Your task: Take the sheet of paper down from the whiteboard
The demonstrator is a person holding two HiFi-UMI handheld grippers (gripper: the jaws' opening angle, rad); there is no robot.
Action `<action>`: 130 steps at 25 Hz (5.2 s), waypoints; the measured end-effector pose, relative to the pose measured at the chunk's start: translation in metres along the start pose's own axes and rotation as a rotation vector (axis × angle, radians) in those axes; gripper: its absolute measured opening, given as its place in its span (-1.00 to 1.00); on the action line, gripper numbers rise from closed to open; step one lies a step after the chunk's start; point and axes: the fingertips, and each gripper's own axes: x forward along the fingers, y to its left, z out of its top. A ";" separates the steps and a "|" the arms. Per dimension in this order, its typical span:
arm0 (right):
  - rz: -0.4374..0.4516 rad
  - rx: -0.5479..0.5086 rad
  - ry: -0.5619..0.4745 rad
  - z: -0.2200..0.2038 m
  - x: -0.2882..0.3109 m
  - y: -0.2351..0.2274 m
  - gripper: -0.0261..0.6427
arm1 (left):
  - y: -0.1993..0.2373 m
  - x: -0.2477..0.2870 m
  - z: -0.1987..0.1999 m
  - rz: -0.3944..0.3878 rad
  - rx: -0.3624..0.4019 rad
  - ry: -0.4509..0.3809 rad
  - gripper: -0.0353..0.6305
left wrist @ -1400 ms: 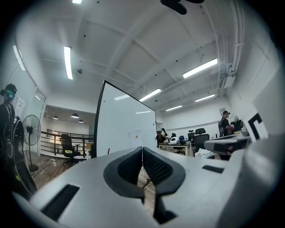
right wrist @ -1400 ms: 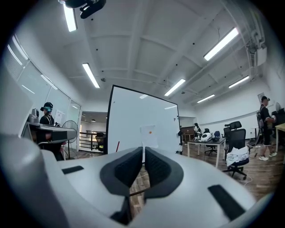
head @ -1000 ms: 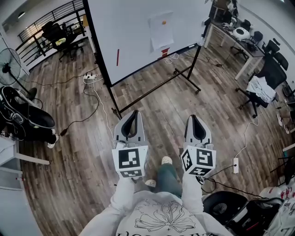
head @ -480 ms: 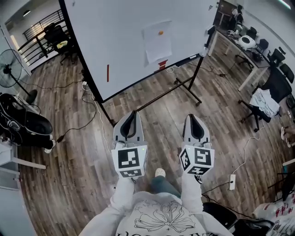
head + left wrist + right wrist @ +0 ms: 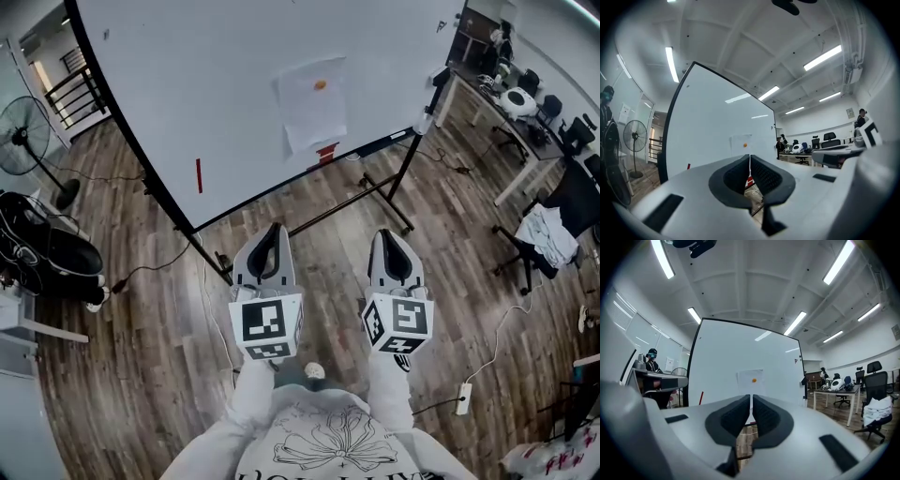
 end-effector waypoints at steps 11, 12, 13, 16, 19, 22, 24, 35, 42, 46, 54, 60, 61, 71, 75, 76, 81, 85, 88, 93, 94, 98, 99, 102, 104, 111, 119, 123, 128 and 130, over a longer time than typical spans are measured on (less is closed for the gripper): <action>0.025 0.014 0.022 -0.013 0.085 -0.039 -0.88 | 0.020 0.085 -0.017 0.060 0.005 0.040 -0.88; 0.025 0.013 0.019 -0.013 0.094 -0.042 -0.88 | 0.022 0.094 -0.017 0.062 0.005 0.037 -0.88; 0.027 0.011 0.015 -0.012 0.105 -0.045 -0.88 | 0.024 0.105 -0.017 0.065 0.004 0.032 -0.88; 0.039 0.006 0.005 -0.011 0.141 -0.053 -0.88 | 0.033 0.140 -0.017 0.075 0.000 0.018 -0.88; 0.057 -0.004 0.003 -0.009 0.179 -0.061 -0.88 | 0.041 0.180 -0.018 0.082 -0.004 0.017 -0.88; 0.080 -0.020 0.000 -0.003 0.218 -0.065 -0.88 | 0.053 0.219 -0.014 0.101 -0.006 0.014 -0.88; 0.094 -0.029 -0.009 0.003 0.244 -0.069 -0.88 | 0.061 0.244 -0.009 0.115 -0.006 0.004 -0.88; 0.186 -0.022 -0.016 0.008 0.352 -0.066 -0.87 | 0.088 0.323 0.007 0.161 0.046 -0.016 -0.86; 0.287 -0.035 -0.033 0.016 0.399 -0.061 -0.87 | 0.095 0.351 0.021 0.202 0.070 -0.044 -0.63; 0.378 -0.046 -0.049 0.024 0.419 -0.052 -0.83 | 0.099 0.363 0.025 0.252 0.076 -0.052 -0.57; 0.538 -0.088 -0.088 0.042 0.446 -0.044 -0.69 | 0.102 0.382 0.032 0.351 0.093 -0.047 -0.54; 0.634 -0.098 -0.098 0.043 0.455 -0.040 -0.67 | 0.096 0.391 0.037 0.387 0.112 -0.050 -0.55; 0.638 -0.097 -0.101 0.044 0.456 -0.041 -0.67 | 0.095 0.392 0.038 0.389 0.113 -0.053 -0.54; 0.670 -0.119 -0.124 0.046 0.460 -0.036 -0.61 | 0.100 0.390 0.046 0.455 0.113 -0.063 -0.78; 0.670 -0.157 -0.109 0.039 0.465 -0.028 -0.56 | 0.101 0.388 0.046 0.457 0.074 -0.063 -0.88; 0.669 -0.163 -0.108 0.038 0.465 -0.026 -0.55 | 0.100 0.388 0.045 0.450 0.062 -0.064 -0.88; 0.618 -0.213 -0.119 0.037 0.468 -0.015 -0.48 | 0.096 0.386 0.047 0.425 0.060 -0.062 -0.88; 0.572 -0.211 -0.103 0.036 0.473 -0.016 -0.51 | 0.095 0.384 0.049 0.415 0.067 -0.057 -0.88; 0.556 -0.197 -0.097 0.035 0.474 -0.017 -0.56 | 0.096 0.384 0.049 0.411 0.065 -0.057 -0.88; 0.566 -0.159 -0.087 0.035 0.473 -0.018 -0.57 | 0.098 0.383 0.047 0.419 0.061 -0.045 -0.88; 0.563 -0.151 -0.087 0.036 0.474 -0.021 -0.57 | 0.099 0.382 0.047 0.422 0.055 -0.044 -0.88; 0.529 -0.128 -0.106 0.045 0.476 -0.037 -0.57 | 0.106 0.375 0.047 0.457 0.042 -0.054 -0.88; 0.522 -0.123 -0.111 0.048 0.475 -0.042 -0.57 | 0.109 0.373 0.048 0.467 0.041 -0.056 -0.88; 0.494 -0.119 -0.115 0.051 0.477 -0.057 -0.57 | 0.118 0.363 0.050 0.497 0.036 -0.063 -0.88; 0.477 -0.114 -0.112 0.052 0.481 -0.066 -0.57 | 0.123 0.355 0.051 0.519 0.037 -0.065 -0.88; 0.464 -0.102 -0.097 0.050 0.493 -0.076 -0.57 | 0.139 0.325 0.053 0.596 0.047 -0.059 -0.88; 0.466 -0.077 -0.089 0.049 0.497 -0.076 -0.55 | 0.151 0.295 0.056 0.653 0.049 -0.062 -0.88; 0.463 -0.064 -0.107 0.052 0.489 -0.077 -0.54 | 0.152 0.287 0.056 0.659 0.045 -0.064 -0.88; 0.467 -0.064 -0.136 0.060 0.472 -0.074 -0.50 | 0.150 0.282 0.055 0.654 0.031 -0.072 -0.88; 0.464 -0.062 -0.153 0.065 0.465 -0.072 -0.57 | 0.148 0.280 0.055 0.650 0.019 -0.080 -0.88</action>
